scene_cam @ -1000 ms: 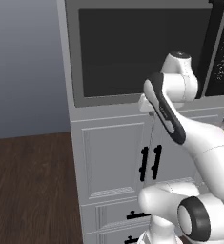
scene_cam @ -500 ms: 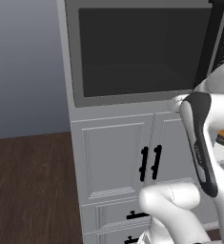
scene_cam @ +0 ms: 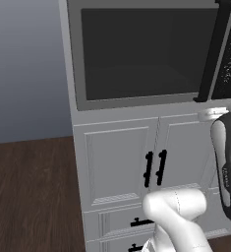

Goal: Open the microwave, place the bowl with waffle inside the microwave, then close the microwave door and turn it on.

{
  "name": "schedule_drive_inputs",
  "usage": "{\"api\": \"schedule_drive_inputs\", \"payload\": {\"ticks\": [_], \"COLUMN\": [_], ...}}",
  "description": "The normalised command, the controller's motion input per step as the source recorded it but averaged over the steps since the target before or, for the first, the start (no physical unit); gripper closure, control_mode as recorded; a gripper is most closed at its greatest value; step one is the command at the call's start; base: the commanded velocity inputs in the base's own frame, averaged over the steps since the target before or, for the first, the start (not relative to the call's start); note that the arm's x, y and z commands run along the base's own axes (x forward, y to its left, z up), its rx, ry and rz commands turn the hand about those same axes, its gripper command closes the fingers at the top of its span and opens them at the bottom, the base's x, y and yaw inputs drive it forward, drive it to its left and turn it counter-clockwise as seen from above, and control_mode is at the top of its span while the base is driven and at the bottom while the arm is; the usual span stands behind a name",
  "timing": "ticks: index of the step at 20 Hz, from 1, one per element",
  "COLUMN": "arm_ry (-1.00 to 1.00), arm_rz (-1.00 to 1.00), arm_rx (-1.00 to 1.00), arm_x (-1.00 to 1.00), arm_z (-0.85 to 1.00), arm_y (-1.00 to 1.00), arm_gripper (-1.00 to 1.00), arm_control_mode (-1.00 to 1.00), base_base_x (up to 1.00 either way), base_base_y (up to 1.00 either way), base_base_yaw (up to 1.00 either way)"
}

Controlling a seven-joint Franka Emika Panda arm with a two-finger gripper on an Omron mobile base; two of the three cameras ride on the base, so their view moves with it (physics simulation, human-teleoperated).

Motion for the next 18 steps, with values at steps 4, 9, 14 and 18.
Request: {"api": "schedule_drive_inputs", "payload": {"ticks": [4,9,14,18], "arm_ry": [0.0,0.0,-0.01,-0.01], "arm_rz": [0.0,0.0,0.0,0.0], "arm_rx": [0.0,0.01,0.0,0.0], "arm_x": [0.0,0.0,0.29,0.44], "arm_z": [0.36,0.65,0.35,0.14], "arm_y": [-0.42,-0.11,0.0,0.0], "arm_gripper": [-1.0,-1.0,-1.0,-1.0], "arm_control_mode": [-1.0,-1.0,-1.0,-1.0], "base_base_x": [0.0,0.0,0.0,0.0], "base_base_y": [0.0,0.0,0.0,0.0], "base_base_yaw": [0.0,0.0,0.0,0.0]}}
